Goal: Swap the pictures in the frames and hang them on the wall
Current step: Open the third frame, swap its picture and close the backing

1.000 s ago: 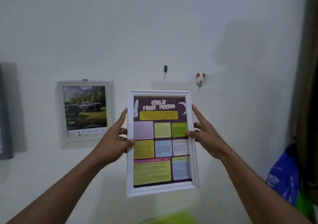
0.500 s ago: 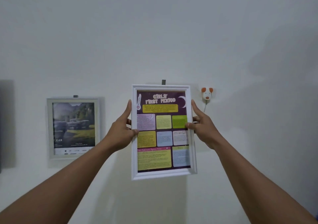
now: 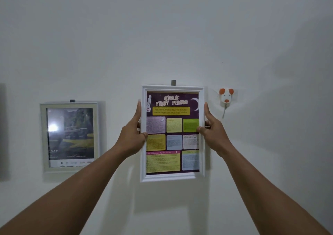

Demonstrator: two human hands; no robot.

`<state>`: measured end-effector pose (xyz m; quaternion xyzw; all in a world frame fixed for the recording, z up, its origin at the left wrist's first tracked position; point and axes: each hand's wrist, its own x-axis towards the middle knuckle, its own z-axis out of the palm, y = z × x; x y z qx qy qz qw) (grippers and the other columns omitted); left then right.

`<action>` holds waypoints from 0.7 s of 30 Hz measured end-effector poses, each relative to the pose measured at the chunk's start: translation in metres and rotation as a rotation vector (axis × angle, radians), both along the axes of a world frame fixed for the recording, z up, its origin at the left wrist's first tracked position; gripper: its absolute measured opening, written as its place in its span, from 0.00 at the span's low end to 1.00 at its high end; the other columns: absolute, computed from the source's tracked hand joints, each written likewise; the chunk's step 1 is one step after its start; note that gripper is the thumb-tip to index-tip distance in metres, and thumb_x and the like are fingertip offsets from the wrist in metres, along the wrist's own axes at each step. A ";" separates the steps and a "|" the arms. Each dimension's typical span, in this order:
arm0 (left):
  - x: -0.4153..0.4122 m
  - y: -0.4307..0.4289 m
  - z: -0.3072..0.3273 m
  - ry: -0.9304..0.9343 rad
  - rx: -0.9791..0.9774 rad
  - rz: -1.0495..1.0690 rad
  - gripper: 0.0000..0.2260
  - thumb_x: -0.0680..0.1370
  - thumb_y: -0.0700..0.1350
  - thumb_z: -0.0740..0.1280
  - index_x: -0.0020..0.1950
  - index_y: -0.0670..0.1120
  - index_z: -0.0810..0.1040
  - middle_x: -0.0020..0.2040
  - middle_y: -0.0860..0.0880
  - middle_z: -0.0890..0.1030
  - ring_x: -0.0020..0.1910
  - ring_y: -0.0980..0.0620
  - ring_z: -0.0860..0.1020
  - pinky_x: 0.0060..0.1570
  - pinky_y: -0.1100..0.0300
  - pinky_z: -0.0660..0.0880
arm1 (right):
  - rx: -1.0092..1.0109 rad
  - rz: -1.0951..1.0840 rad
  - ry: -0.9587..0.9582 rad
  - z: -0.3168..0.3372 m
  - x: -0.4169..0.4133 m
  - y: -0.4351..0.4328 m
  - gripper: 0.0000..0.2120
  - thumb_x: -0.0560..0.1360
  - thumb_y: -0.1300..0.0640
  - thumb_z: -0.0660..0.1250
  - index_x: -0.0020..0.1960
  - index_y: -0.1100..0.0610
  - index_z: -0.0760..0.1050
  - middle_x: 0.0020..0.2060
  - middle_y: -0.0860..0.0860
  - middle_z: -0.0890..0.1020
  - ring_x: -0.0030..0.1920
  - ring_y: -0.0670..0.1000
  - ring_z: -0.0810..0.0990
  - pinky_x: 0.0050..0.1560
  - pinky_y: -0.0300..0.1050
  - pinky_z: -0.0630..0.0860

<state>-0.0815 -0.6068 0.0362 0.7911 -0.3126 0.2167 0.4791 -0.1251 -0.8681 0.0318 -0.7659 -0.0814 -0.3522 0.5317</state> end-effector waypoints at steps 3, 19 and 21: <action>0.002 -0.003 -0.004 0.010 -0.013 0.004 0.44 0.78 0.37 0.66 0.75 0.67 0.38 0.50 0.58 0.74 0.48 0.58 0.77 0.38 0.70 0.76 | -0.011 -0.017 -0.004 -0.003 0.002 -0.003 0.41 0.79 0.67 0.64 0.77 0.34 0.49 0.53 0.50 0.83 0.52 0.48 0.83 0.50 0.45 0.82; 0.011 -0.019 -0.017 -0.135 -0.059 0.182 0.42 0.76 0.42 0.70 0.78 0.59 0.45 0.50 0.55 0.75 0.42 0.59 0.76 0.38 0.71 0.73 | -0.100 -0.236 -0.091 -0.018 0.014 -0.004 0.27 0.79 0.63 0.67 0.71 0.44 0.61 0.46 0.42 0.77 0.44 0.40 0.79 0.36 0.31 0.75; 0.017 -0.020 -0.019 -0.155 -0.055 0.224 0.43 0.75 0.44 0.71 0.78 0.61 0.44 0.51 0.51 0.76 0.47 0.53 0.78 0.44 0.61 0.79 | -0.110 -0.270 -0.113 -0.020 0.017 -0.008 0.30 0.77 0.62 0.68 0.72 0.42 0.62 0.50 0.49 0.77 0.47 0.42 0.79 0.37 0.31 0.74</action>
